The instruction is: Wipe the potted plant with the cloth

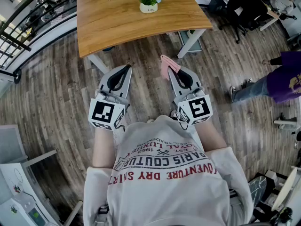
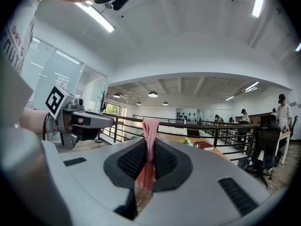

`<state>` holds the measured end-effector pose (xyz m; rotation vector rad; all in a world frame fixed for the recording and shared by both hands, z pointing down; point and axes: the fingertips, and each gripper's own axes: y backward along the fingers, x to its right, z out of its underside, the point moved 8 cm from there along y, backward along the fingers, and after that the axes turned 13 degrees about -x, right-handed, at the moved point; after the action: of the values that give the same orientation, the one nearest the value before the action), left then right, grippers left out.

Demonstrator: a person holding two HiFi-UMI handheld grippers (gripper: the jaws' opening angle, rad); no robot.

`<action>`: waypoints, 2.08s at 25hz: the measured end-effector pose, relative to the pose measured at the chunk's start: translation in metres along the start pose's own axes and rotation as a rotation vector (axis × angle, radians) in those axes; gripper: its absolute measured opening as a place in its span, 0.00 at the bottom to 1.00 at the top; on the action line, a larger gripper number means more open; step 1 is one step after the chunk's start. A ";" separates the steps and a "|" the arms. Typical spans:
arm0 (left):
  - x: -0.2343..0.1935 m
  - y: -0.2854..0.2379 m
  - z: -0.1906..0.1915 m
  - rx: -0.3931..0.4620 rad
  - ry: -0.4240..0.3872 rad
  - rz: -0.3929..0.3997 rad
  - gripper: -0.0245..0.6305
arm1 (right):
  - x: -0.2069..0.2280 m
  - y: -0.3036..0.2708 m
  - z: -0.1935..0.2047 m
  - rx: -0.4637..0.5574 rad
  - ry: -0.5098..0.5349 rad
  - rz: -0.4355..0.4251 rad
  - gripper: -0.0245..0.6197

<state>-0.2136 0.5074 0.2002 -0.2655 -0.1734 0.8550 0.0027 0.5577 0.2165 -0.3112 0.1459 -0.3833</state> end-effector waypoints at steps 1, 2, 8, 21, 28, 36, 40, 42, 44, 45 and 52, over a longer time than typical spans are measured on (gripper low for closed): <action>0.000 -0.001 -0.001 0.000 0.000 0.000 0.06 | 0.001 0.000 -0.001 0.000 0.000 0.001 0.10; 0.000 -0.002 -0.001 0.000 0.000 0.000 0.06 | 0.002 -0.001 -0.001 -0.001 0.000 0.001 0.10; -0.002 -0.006 -0.002 -0.004 0.007 0.001 0.06 | 0.005 -0.004 -0.002 -0.002 0.006 -0.003 0.10; -0.010 -0.034 -0.004 -0.034 0.033 -0.033 0.06 | 0.032 -0.029 -0.001 -0.016 0.000 -0.022 0.10; -0.031 -0.089 -0.003 -0.074 0.053 -0.134 0.06 | 0.091 -0.086 0.005 -0.031 0.014 -0.092 0.10; -0.079 -0.175 -0.014 -0.108 0.120 -0.265 0.06 | 0.175 -0.187 -0.010 -0.038 0.039 -0.230 0.10; -0.094 -0.234 -0.026 -0.129 0.151 -0.342 0.06 | 0.231 -0.234 -0.016 -0.053 0.065 -0.303 0.10; -0.103 -0.263 -0.031 -0.132 0.177 -0.359 0.06 | 0.255 -0.255 -0.018 -0.065 0.077 -0.331 0.10; -0.113 -0.288 -0.034 -0.129 0.205 -0.370 0.06 | 0.276 -0.275 -0.019 -0.080 0.088 -0.358 0.10; -0.118 -0.300 -0.035 -0.129 0.214 -0.372 0.06 | 0.284 -0.284 -0.019 -0.089 0.091 -0.372 0.10; -0.144 -0.362 -0.022 -0.187 0.255 -0.330 0.06 | 0.312 -0.330 0.000 -0.178 0.095 -0.463 0.10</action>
<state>-0.0401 0.1671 0.2815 -0.5030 -0.0552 0.4723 0.1752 0.1461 0.2979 -0.5045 0.2020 -0.8473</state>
